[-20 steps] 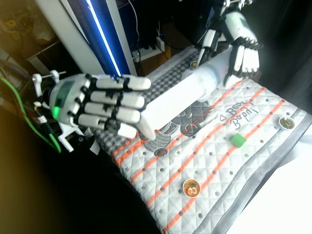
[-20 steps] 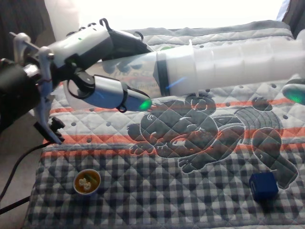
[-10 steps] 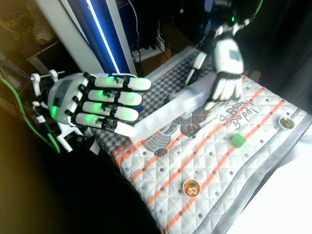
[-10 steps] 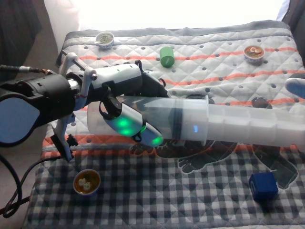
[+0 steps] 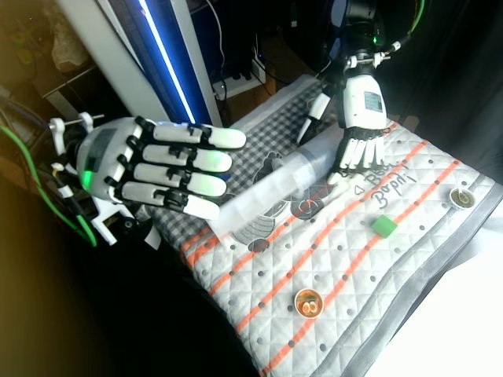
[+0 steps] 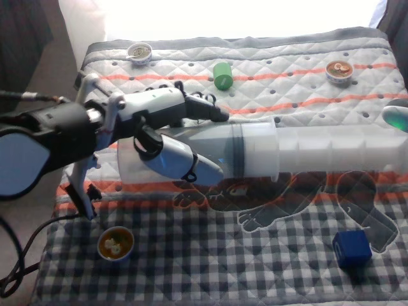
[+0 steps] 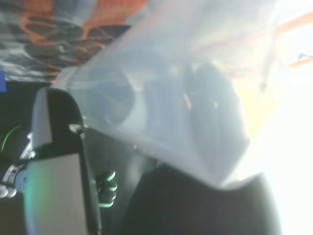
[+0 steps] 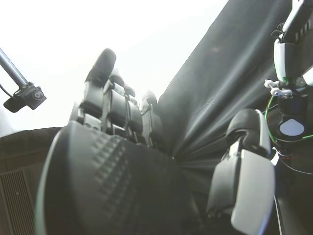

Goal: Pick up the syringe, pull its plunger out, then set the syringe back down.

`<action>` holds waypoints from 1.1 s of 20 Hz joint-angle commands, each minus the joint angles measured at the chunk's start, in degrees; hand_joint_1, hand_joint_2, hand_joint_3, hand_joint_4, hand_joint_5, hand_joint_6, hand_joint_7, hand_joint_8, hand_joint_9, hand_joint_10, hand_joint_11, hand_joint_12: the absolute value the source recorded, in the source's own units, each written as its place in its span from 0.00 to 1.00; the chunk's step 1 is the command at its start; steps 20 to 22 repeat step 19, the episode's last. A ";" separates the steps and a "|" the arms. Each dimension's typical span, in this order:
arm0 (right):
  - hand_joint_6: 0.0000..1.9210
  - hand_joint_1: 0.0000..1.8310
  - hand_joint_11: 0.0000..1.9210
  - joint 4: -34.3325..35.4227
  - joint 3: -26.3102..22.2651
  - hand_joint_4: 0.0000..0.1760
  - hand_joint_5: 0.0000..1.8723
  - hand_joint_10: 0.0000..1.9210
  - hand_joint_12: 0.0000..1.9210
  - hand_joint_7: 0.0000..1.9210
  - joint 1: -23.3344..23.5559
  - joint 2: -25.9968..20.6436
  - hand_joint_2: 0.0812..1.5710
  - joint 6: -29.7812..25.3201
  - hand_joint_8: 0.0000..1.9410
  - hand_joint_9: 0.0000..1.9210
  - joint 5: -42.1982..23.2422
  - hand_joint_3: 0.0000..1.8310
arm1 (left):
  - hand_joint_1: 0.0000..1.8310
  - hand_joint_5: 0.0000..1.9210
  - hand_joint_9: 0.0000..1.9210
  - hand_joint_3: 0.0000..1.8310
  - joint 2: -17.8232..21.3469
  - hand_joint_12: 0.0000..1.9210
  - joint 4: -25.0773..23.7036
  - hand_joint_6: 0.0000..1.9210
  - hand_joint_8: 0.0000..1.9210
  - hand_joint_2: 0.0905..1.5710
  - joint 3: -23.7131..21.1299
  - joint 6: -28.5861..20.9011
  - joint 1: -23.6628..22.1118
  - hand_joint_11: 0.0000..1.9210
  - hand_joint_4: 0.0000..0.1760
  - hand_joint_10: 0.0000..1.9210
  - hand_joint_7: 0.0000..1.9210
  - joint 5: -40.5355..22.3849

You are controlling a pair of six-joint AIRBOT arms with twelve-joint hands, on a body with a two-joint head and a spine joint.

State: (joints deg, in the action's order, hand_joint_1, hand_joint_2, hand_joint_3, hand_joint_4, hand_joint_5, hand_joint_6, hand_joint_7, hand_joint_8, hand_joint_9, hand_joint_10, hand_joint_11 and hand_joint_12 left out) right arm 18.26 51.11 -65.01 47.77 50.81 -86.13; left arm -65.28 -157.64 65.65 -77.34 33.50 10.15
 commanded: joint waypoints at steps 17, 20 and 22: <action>0.02 0.35 0.00 -3.51 -2.46 0.38 0.14 0.02 0.49 0.18 3.54 -3.75 0.75 4.19 0.01 0.19 -14.83 0.01 | 0.40 0.16 0.31 0.00 19.82 0.63 -9.88 0.00 0.00 0.83 -20.65 -21.47 11.01 0.09 0.00 0.01 0.27 75.30; 0.00 0.28 0.00 -5.19 -2.67 0.43 0.06 0.00 0.46 0.14 6.39 -4.03 0.80 6.87 0.00 0.15 -14.83 0.01 | 0.36 0.17 0.34 0.00 19.92 0.57 -9.95 0.00 0.00 0.81 -20.81 -20.81 10.91 0.15 0.00 0.01 0.27 78.92; 0.00 0.28 0.00 -5.19 -2.67 0.43 0.06 0.00 0.46 0.14 6.39 -4.03 0.80 6.87 0.00 0.15 -14.83 0.01 | 0.36 0.17 0.34 0.00 19.92 0.57 -9.95 0.00 0.00 0.81 -20.81 -20.81 10.91 0.15 0.00 0.01 0.27 78.92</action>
